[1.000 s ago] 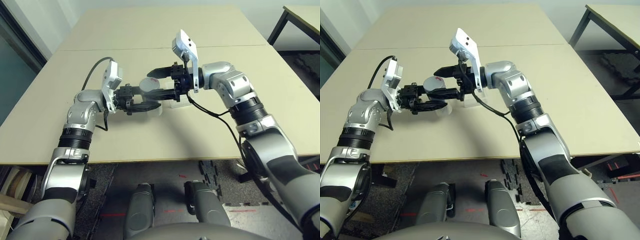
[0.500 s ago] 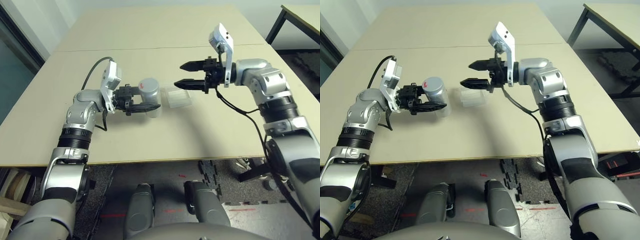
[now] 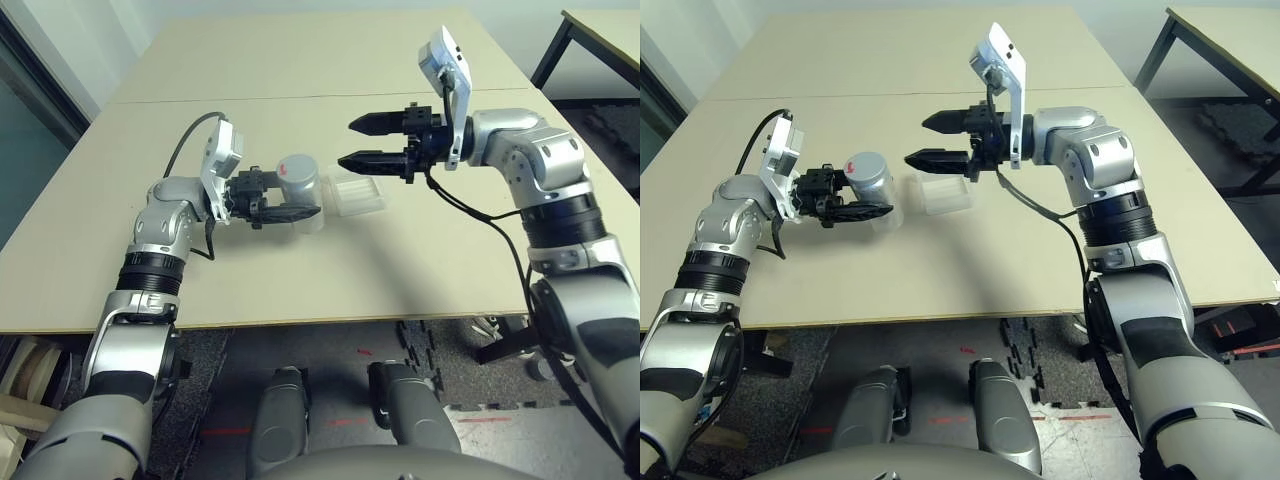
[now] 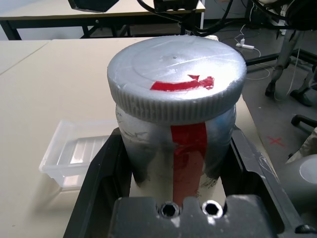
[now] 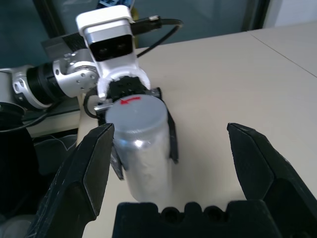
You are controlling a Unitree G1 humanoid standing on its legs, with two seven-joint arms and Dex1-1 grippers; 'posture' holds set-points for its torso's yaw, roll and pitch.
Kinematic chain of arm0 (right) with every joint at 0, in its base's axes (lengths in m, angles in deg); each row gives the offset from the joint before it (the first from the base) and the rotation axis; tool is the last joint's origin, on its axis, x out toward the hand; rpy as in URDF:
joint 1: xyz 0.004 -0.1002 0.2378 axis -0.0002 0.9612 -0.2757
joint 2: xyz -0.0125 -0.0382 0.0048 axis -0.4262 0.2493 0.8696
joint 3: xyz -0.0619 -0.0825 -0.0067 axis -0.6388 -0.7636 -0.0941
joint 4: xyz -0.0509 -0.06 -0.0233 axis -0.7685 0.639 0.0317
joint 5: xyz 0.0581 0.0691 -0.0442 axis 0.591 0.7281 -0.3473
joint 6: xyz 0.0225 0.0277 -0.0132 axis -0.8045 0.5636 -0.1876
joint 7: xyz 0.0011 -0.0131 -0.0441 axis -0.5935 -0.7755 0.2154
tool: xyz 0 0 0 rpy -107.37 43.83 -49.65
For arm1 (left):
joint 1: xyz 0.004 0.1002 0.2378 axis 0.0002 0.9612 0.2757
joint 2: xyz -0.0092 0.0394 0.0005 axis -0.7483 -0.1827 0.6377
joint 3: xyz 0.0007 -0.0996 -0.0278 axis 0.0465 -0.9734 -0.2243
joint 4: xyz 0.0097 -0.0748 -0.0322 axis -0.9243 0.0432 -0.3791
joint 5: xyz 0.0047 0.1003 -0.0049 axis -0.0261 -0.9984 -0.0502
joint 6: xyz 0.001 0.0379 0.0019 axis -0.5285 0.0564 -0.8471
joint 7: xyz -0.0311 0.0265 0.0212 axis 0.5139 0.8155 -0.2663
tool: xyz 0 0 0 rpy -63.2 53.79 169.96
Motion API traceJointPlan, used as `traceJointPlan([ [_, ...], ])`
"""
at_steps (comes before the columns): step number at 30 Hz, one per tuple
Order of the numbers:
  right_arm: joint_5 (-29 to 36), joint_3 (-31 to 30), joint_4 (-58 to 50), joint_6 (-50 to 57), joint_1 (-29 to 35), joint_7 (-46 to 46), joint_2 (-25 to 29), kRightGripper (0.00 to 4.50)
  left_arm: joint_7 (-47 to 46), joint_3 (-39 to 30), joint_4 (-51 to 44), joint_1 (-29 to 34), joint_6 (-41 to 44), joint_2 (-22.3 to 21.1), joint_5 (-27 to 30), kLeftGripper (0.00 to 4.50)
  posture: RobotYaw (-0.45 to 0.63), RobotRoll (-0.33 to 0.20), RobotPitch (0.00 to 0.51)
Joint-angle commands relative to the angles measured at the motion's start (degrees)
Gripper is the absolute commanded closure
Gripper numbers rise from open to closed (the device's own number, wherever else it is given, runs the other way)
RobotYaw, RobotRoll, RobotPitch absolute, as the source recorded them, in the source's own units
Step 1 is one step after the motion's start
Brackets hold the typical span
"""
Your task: Pour the medicine from the bottle into the box.
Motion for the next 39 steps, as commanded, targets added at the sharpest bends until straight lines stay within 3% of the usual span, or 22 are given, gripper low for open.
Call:
traceJointPlan([
  [1,0.98,-1.36,-1.88,1.01,-0.6,0.56,-1.88,0.0,0.53,0.23,0.9,-0.48,-0.5,-0.09,-0.34,1.84,-0.08,0.0,0.091],
  [13,-1.59,-3.98,4.02,-3.11,-4.05,-0.03,-7.47,0.0,0.91,0.18,0.67,-0.99,0.47,-1.34,-0.35,1.84,-0.05,0.0,0.12],
  [19,-5.14,-6.6,5.88,-7.73,-4.11,-0.72,-7.36,0.0,0.76,0.48,-0.33,-0.11,1.43,-1.7,-0.33,1.84,-0.06,0.0,0.115],
  [38,-7.65,-7.87,7.07,-9.57,-3.93,-2.19,-8.17,0.0,0.66,1.05,-0.78,0.47,2.0,-1.04,-0.28,1.84,-0.06,0.0,0.125],
  [39,-7.81,-7.95,7.14,-9.56,-3.89,-2.34,-8.13,0.17,0.59,1.01,-0.75,0.42,2.01,-0.98,-0.26,1.84,-0.06,0.0,0.126],
])
